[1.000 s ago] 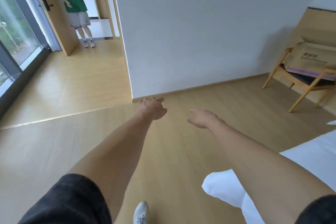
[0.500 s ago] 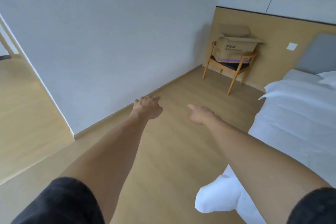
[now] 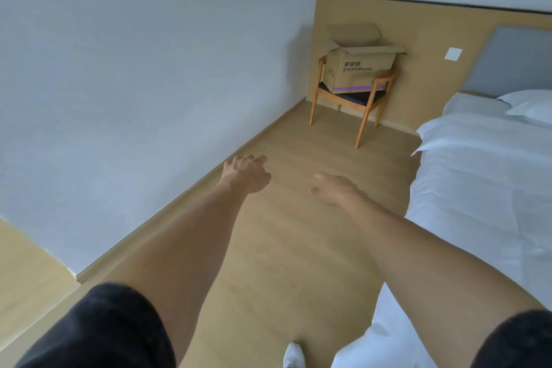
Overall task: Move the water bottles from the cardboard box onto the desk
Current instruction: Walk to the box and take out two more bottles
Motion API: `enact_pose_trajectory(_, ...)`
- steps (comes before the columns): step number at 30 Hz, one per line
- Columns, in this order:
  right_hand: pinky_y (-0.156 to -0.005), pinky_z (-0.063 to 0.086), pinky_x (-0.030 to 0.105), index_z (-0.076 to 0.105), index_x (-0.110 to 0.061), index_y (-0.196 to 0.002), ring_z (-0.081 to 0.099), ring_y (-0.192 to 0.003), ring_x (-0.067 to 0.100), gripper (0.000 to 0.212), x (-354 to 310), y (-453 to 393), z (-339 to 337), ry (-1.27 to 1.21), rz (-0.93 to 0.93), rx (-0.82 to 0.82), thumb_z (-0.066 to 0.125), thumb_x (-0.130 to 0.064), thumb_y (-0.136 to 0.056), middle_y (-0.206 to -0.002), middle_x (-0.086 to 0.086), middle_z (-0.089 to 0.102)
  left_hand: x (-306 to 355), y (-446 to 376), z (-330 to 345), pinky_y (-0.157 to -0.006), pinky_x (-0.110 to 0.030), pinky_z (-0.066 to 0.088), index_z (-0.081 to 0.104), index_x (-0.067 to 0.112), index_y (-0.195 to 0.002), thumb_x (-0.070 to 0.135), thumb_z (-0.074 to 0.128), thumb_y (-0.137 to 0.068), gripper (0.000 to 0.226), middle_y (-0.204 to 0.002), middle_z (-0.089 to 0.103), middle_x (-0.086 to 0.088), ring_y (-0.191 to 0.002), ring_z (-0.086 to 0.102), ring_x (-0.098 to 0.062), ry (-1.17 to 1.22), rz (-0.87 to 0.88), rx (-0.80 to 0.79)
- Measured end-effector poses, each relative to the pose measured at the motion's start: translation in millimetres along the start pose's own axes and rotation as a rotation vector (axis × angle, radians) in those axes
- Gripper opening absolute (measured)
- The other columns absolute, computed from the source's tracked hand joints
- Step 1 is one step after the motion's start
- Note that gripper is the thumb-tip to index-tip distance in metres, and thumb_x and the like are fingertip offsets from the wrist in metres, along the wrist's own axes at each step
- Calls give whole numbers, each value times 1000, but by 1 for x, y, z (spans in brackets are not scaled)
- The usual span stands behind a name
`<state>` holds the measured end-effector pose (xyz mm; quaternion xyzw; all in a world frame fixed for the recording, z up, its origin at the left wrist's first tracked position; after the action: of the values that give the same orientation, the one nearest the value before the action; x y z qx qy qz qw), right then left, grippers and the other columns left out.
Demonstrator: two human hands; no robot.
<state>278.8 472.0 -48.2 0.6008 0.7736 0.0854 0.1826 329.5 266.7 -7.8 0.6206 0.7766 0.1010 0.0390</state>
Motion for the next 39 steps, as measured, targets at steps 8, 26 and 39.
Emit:
enact_pose_trajectory(8, -116, 34, 44, 31, -26, -156, 39, -144, 33, 60, 44, -117, -71, -51, 51, 0, 44, -47, -102, -158, 11, 40, 58, -147, -55, -102, -42, 35, 40, 26, -147, 40, 39, -100, 50, -138, 53, -5, -128, 47, -31, -13, 61, 42)
enact_pose_trajectory(26, -115, 33, 48, 24, -33, -158, 36, -145, 33, 64, 197, -312, -171, -141, 337, 65, 43, -49, -99, -160, 6, 36, 222, -423, -80, -113, -51, 30, 32, 35, -154, 36, 40, -102, 53, -155, 43, -8, -141, 39, -33, 23, 371, -30)
enact_pose_trajectory(39, -111, 39, 47, 28, -32, -156, 43, -139, 30, 60, 235, -468, -262, -212, 450, 141, 45, -43, -99, -155, 4, 43, 297, -639, -129, -114, -54, 30, 38, 31, -152, 40, 49, -101, 53, -153, 45, -8, -141, 38, -33, 27, 508, -71)
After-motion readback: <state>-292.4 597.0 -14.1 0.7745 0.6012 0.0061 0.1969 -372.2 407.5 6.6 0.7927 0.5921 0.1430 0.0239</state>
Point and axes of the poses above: each hand's wrist, its own y-axis away from the middle knuckle, its own z-axis out of the palm, x = y × z, the point moved 9 cm from there along -y, towards the middle knuckle
